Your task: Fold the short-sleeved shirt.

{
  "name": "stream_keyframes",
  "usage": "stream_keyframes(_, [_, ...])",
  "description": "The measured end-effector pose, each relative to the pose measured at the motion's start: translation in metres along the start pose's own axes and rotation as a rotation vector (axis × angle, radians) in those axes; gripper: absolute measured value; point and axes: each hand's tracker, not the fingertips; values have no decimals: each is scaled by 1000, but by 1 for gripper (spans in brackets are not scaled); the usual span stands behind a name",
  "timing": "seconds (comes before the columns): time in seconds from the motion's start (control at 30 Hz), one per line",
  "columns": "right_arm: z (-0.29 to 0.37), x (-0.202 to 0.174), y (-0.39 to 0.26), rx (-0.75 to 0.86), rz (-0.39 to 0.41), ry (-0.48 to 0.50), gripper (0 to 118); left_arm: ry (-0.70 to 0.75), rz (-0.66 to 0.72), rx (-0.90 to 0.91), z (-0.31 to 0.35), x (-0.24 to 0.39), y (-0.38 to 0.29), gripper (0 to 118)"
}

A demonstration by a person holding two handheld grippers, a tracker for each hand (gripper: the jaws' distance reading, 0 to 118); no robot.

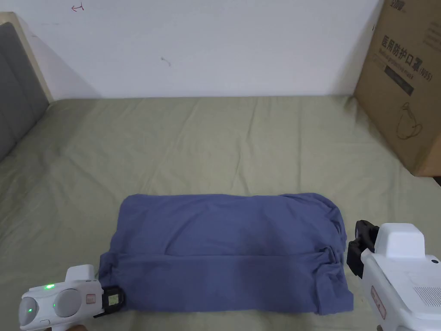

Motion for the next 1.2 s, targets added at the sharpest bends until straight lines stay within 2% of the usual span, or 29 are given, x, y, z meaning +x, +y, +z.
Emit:
stream_keyframes(0.03, [-1, 2, -1, -5, -1, -3, 0, -6, -5, -8, -3, 0, -2, 46])
stream_keyframes(0.07, [-2, 4, -2, -11, -2, -6, 0, -17, -7, -21, -6, 1, -3, 33])
stream_keyframes(0.17, [-6, 10, -7, -35, -13, -12, 0, -9, -26, -1, 2, 7, -6, 6])
stream_keyframes(0.27, [-22, 20, -19, -124, -51, -17, 2, -33, -25, 18, 10, 8, -6, 3])
stream_keyframes(0.3, [-29, 23, -26, -181, -59, -6, 11, -36, -32, 51, 16, 7, -2, 3])
stream_keyframes(0.33, [-38, 26, -34, -230, -79, 0, 31, -37, -27, 75, 22, 7, -1, 3])
stream_keyframes(0.4, [-55, 31, -53, -340, -108, 3, 90, -56, -19, 96, 33, 7, 1, 3])
stream_keyframes(0.43, [-64, 33, -65, -384, -130, 9, 101, -62, -22, 102, 32, 3, 5, 3])
stream_keyframes(0.57, [-94, 36, -104, -523, -161, 3, 100, -67, -32, 127, 38, 3, 8, 3])
stream_keyframes(0.67, [-118, 44, -131, -584, -214, 19, 90, -69, -29, 126, 36, 3, 8, 3])
stream_keyframes(0.73, [-129, 46, -143, -644, -254, 29, 70, -64, -28, 121, 39, 6, 5, 3])
stream_keyframes(0.8, [-130, 47, -149, -629, -304, 84, 38, -64, -25, 116, 40, 5, 2, 3])
stream_keyframes(0.83, [-128, 47, -147, -617, -293, 76, 25, -65, -21, 114, 36, 2, 3, 3])
stream_keyframes(0.87, [-125, 46, -143, -607, -275, 79, 6, -64, -18, 114, 37, 1, 1, 3])
stream_keyframes(0.93, [-115, 43, -135, -572, -245, 80, 6, -63, -8, 111, 38, -3, -2, 3])
stream_keyframes(1.2, [-55, 46, -102, -448, -230, 105, 6, -89, 34, 145, 78, -15, -19, 3])
